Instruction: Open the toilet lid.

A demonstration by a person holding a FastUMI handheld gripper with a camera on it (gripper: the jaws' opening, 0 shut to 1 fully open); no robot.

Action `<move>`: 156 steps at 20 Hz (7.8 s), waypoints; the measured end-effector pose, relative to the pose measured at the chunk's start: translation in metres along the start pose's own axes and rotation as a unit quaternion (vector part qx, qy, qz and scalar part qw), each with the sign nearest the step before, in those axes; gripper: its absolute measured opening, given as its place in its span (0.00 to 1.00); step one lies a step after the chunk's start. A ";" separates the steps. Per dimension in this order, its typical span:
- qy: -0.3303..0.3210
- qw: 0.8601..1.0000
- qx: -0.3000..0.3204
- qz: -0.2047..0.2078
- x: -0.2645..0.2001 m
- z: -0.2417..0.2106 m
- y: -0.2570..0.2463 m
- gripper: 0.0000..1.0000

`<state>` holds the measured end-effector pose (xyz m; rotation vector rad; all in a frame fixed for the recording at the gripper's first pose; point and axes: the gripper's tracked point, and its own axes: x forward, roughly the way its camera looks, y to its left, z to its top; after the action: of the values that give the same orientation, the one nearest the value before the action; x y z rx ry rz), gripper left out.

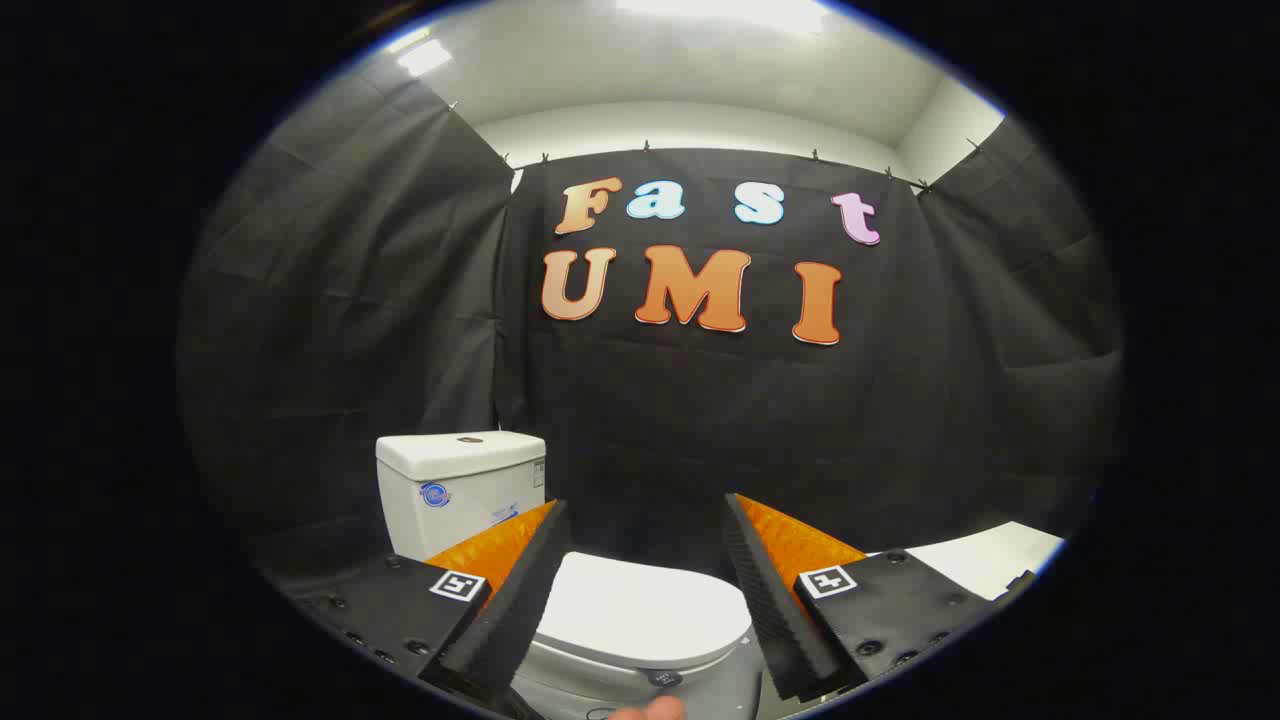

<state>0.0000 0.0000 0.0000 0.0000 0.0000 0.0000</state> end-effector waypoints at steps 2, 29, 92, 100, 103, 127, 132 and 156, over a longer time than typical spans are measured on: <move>-0.001 1.000 0.002 -0.002 -0.001 0.000 -0.001 0.98; -0.019 0.997 0.052 -0.062 0.005 0.000 -0.032 0.98; 0.192 0.682 0.687 -0.162 0.040 -0.463 -0.027 0.15; 0.165 0.703 0.672 -0.164 0.047 -0.452 -0.028 0.08; 0.171 0.705 0.666 -0.174 0.047 -0.447 -0.028 0.08; 0.157 0.833 0.500 -0.174 0.105 -0.288 -0.025 0.08; 0.161 0.853 0.468 -0.163 0.114 -0.254 -0.010 0.08; 0.170 0.946 0.268 -0.069 0.176 -0.120 0.134 0.08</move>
<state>0.1756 0.1339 -0.1199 0.5449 0.3470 -0.1404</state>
